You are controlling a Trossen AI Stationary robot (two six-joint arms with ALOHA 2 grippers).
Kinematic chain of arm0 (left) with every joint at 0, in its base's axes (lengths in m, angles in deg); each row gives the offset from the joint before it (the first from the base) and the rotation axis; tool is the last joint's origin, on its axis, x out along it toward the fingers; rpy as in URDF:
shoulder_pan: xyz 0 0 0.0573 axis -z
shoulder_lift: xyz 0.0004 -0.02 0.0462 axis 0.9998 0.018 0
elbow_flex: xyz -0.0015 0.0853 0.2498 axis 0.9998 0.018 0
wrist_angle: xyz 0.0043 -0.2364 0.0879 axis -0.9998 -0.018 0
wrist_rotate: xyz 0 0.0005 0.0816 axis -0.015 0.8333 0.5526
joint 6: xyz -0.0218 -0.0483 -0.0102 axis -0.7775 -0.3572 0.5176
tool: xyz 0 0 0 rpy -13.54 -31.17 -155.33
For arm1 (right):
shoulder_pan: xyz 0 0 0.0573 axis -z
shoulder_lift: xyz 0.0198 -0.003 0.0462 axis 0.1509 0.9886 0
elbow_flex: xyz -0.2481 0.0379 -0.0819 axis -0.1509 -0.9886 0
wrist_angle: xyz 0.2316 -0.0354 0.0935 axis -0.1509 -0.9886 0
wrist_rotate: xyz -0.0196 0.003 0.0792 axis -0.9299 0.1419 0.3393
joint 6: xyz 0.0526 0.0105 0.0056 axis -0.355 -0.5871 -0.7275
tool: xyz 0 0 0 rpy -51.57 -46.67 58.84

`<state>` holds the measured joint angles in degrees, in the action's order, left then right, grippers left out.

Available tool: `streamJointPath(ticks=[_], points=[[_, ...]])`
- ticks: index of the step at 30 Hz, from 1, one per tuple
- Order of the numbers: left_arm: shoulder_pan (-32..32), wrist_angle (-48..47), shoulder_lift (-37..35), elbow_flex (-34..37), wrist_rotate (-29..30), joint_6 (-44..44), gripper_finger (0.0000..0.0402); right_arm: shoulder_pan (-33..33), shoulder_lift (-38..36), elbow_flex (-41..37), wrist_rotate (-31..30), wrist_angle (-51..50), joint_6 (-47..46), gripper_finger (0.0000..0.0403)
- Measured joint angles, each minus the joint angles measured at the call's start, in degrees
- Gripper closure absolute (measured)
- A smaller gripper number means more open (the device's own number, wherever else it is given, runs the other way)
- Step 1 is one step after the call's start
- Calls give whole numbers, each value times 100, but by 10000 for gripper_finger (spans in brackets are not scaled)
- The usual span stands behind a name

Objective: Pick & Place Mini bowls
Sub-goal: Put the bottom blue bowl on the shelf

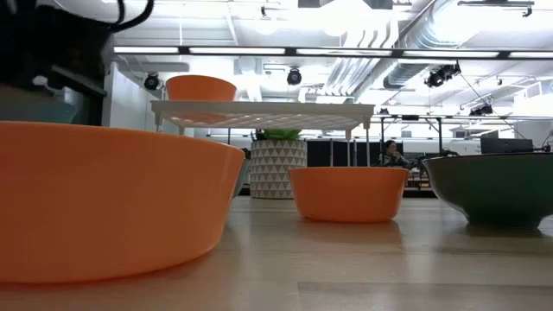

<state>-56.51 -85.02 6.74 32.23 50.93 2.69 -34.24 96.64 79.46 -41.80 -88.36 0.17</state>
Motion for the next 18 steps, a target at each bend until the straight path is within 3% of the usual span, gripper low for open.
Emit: streamJointPath(ticks=[5,10,15,18], points=[[-296,-496,-308,-278,-53,358,396,55,329,0,214,517,432,321],[-644,-914,-384,-633,-131,763,396,127,687,160,407,804,876,280],[-1050,-1032,-384,-946,-202,1287,396,216,1220,1045,406,335,1434,226],[-1346,-992,-384,-1150,-175,1590,396,291,1716,1909,347,-475,1848,211]])
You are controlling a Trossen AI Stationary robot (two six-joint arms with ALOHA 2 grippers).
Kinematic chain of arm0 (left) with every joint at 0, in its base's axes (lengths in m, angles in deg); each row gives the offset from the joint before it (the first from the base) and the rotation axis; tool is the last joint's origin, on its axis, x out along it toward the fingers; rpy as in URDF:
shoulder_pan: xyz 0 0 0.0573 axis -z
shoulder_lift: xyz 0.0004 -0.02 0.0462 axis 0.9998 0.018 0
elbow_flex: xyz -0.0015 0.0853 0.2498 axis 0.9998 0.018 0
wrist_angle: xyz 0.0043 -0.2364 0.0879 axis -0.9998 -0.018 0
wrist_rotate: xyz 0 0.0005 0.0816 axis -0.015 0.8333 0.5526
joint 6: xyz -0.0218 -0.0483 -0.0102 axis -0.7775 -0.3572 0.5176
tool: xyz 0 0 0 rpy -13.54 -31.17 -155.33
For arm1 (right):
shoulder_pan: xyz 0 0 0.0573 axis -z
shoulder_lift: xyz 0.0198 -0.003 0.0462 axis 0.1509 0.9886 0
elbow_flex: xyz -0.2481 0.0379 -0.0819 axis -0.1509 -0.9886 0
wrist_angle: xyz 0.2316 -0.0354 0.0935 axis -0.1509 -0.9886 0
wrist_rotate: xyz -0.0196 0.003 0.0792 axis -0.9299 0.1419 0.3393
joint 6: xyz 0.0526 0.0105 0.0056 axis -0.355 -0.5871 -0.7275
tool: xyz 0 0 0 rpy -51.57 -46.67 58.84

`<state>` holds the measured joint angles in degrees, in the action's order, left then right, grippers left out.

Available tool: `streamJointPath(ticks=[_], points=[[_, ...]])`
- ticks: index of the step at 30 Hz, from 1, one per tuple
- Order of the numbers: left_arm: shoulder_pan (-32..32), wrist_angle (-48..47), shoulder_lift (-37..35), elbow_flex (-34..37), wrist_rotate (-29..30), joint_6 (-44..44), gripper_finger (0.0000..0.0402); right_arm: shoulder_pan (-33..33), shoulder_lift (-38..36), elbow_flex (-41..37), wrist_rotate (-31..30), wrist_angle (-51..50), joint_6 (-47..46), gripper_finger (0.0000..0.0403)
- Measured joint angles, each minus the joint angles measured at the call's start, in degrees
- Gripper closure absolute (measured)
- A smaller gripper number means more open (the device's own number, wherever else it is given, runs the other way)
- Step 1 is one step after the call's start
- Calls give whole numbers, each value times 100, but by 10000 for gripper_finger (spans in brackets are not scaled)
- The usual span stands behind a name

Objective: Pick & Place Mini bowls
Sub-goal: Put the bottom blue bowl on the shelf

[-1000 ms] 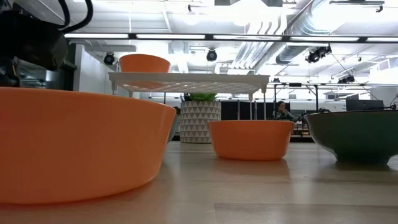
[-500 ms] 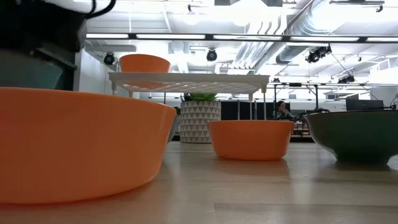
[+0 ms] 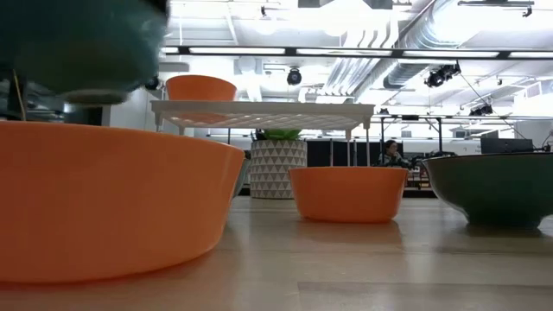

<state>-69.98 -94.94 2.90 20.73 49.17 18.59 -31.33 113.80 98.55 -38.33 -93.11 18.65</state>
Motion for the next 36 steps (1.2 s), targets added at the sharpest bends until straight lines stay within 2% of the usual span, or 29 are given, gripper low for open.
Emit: streamJointPath(ticks=[5,8,14,20,26,36], points=[[-401,-136,0,-343,-10,529,396,29,909,1484,-14,-1362,1128,212],[-584,-198,0,-504,-71,775,396,11,1388,2213,-281,-2009,1848,214],[-846,-221,60,-761,-221,1199,396,88,2062,3196,-640,-2347,2591,213],[-867,-351,125,-898,-378,1484,396,323,2407,3497,-666,-2426,2877,214],[-866,-347,127,-904,-418,1613,396,497,2417,3243,-647,-2286,3317,215],[-867,-390,127,-904,-614,1906,396,539,2414,3243,-439,-2182,4158,226]])
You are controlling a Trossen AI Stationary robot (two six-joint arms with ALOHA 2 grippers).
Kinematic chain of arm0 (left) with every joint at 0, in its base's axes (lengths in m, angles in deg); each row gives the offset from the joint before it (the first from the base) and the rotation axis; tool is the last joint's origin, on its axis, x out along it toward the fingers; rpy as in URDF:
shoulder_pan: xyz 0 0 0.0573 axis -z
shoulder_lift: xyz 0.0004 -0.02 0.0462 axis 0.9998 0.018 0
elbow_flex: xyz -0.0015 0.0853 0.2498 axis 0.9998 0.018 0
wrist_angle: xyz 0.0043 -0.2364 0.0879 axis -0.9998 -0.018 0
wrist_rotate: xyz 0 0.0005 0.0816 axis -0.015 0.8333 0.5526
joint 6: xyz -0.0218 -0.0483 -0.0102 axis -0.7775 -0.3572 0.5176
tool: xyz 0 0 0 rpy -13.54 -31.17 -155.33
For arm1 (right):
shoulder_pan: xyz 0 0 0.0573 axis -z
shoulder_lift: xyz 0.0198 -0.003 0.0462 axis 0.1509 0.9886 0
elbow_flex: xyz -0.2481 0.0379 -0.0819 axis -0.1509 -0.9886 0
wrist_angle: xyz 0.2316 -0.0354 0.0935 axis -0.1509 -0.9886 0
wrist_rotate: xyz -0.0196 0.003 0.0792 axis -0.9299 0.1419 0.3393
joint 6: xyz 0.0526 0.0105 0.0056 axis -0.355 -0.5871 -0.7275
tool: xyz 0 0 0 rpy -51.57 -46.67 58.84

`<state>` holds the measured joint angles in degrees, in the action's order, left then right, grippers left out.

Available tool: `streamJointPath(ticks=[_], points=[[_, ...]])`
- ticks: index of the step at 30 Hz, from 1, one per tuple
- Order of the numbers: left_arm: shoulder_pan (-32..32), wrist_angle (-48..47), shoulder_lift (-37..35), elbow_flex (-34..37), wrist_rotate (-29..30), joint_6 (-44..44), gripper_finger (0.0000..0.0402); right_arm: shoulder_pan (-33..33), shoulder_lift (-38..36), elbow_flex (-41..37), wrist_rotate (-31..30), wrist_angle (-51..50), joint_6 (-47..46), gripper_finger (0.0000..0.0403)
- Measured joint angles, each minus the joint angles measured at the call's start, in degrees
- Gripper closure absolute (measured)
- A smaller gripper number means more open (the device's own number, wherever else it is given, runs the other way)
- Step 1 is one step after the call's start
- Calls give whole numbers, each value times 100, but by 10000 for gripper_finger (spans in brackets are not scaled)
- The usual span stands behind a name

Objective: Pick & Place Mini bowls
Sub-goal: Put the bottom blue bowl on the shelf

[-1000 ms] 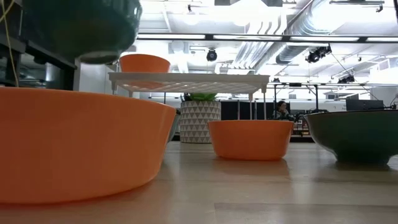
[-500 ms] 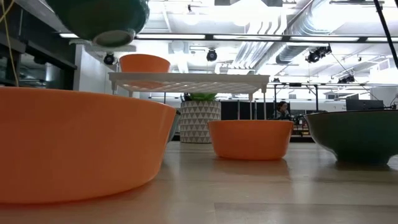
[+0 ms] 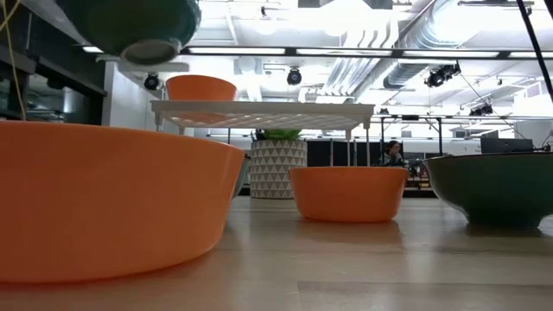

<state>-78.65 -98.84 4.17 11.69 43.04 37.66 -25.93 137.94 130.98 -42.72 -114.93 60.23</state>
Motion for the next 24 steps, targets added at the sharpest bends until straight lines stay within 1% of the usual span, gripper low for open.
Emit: streamJointPath(ticks=[8,15,19,21,24], points=[[-2,2,0,0,-327,406,396,0,-4,0,70,113,659,252],[-2,-29,0,0,-442,616,396,2,-9,0,50,-17,1091,254],[7,-51,-2,0,-601,789,396,36,-9,-4,205,13,1364,254],[5,-50,-2,0,-550,791,396,37,-9,-4,199,3,1417,254],[5,-48,-2,0,-274,732,396,37,-9,-4,-140,-24,1412,254]])
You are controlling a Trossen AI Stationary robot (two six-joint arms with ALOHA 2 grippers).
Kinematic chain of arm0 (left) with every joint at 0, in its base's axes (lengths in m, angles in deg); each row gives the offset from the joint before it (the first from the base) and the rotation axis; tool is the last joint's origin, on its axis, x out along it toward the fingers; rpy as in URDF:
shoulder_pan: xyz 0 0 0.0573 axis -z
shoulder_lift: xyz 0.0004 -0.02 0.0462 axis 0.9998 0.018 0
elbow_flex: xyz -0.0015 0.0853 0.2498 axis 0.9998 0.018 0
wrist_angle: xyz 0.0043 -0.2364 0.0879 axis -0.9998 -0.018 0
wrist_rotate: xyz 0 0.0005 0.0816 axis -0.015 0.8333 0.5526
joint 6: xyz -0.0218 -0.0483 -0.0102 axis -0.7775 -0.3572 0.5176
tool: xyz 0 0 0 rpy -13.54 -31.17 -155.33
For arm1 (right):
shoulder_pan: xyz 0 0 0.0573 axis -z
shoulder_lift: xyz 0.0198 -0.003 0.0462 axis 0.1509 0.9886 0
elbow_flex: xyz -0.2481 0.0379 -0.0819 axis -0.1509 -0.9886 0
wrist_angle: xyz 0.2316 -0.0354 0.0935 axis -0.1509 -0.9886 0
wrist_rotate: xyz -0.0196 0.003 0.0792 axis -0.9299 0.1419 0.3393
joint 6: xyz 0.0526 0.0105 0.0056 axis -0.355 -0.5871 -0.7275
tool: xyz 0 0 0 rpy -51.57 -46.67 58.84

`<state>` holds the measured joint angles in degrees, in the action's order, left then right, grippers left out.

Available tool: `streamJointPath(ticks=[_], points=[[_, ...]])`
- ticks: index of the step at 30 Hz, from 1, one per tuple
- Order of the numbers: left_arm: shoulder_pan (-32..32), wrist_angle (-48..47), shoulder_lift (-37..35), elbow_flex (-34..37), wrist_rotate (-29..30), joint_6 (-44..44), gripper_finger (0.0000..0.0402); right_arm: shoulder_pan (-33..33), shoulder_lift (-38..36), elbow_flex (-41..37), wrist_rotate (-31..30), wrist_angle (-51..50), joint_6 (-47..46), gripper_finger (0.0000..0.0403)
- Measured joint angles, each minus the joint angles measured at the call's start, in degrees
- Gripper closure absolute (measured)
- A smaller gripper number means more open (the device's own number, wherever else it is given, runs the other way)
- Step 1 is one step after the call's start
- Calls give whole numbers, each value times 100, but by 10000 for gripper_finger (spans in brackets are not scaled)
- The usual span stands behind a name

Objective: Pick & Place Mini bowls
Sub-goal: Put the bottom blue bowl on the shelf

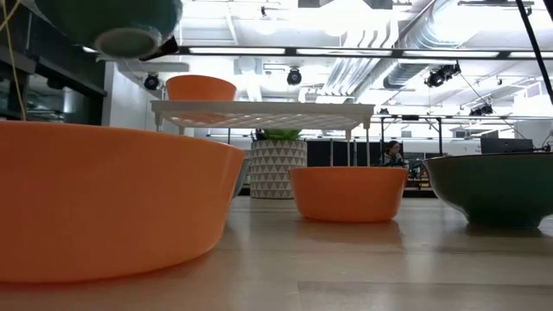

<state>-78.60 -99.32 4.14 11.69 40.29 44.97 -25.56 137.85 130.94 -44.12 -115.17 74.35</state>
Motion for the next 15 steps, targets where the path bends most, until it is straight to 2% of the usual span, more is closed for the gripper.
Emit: streamJointPath(ticks=[5,15], points=[[-34,-201,0,1,321,-144,396,-2,-9,1,-753,165,-133,254],[-144,18,-2,4,907,-414,396,-119,-33,2,-852,-287,-1613,254]])
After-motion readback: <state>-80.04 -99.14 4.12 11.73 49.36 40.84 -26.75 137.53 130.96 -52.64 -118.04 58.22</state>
